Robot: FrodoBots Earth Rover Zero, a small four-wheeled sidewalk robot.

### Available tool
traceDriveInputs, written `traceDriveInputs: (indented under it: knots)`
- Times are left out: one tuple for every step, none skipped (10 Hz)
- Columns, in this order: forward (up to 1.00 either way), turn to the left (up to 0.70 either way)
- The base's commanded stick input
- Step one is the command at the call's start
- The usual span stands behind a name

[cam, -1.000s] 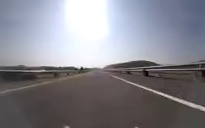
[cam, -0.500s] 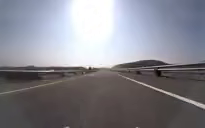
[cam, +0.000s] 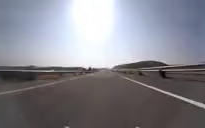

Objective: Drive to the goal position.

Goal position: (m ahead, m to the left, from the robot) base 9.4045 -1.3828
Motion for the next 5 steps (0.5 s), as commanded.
traceDriveInputs:
  knots:
    - [1.0,0.0]
    - [1.0,0.0]
    - [1.0,0.0]
    - [1.0,-0.08]
    - [1.0,-0.27]
